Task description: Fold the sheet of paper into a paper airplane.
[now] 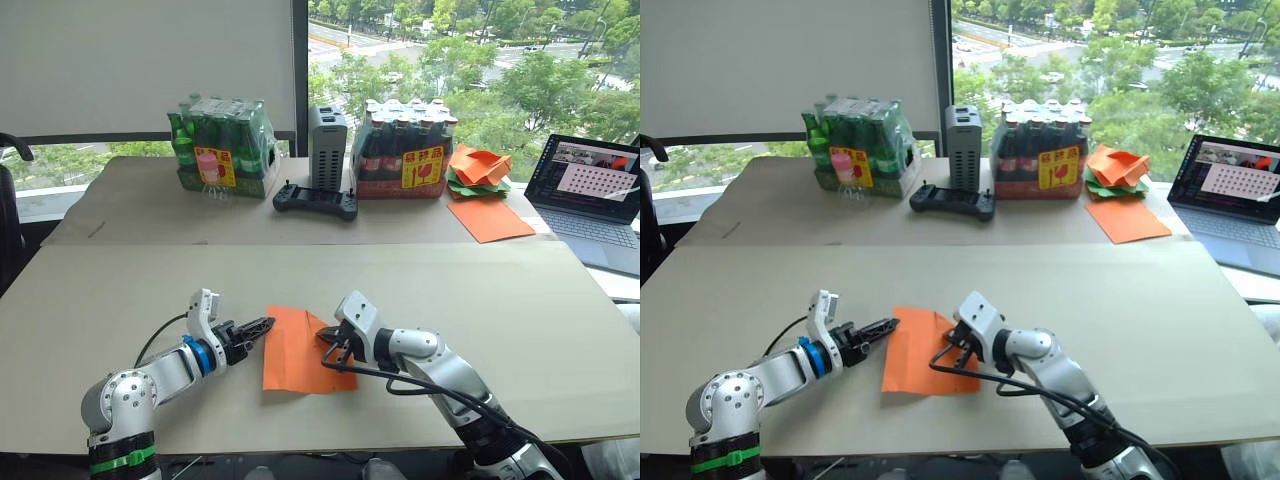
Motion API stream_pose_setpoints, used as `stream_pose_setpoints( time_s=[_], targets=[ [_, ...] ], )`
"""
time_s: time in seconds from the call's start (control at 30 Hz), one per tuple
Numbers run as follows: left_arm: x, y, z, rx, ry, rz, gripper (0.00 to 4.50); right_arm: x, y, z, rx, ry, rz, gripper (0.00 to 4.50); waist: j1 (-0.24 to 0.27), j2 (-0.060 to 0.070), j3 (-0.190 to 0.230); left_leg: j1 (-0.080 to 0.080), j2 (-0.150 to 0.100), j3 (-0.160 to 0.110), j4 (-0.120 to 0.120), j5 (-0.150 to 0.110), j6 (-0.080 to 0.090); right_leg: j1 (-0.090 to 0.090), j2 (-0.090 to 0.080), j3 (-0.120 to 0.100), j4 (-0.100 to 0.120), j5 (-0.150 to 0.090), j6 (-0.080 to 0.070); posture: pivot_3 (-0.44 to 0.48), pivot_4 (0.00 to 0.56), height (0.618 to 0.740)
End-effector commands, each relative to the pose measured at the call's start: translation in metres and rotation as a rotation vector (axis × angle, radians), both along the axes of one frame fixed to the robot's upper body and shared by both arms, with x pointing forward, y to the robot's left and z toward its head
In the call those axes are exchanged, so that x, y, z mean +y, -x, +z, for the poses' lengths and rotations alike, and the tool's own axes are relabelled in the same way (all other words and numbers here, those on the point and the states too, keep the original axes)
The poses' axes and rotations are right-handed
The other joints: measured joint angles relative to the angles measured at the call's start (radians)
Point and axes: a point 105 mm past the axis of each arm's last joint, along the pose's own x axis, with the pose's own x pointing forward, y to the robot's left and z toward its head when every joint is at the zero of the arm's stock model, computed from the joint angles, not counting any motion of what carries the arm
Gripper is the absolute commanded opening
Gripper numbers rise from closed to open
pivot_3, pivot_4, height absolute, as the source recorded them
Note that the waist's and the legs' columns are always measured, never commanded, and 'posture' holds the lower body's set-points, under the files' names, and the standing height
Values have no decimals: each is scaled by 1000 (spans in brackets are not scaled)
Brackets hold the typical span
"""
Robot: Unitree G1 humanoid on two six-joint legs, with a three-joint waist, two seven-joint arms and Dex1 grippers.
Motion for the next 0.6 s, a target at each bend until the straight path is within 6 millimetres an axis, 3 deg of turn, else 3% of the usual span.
stream_pose_setpoints(
  time_s=[0.03,0.6],
  targets=[
    [-2,-6,6,-36,2,-3,1798,-7,7,-25,81,63,-20,0,0,0,0,0,0,0,0,0,0,0,0,0,0,0,0,0,150,740],
    [-8,-15,7,-44,16,0,1798,-9,6,-25,80,65,-28,0,0,0,0,0,0,0,0,0,0,0,0,0,-1,0,0,0,150,740]
  ],
)
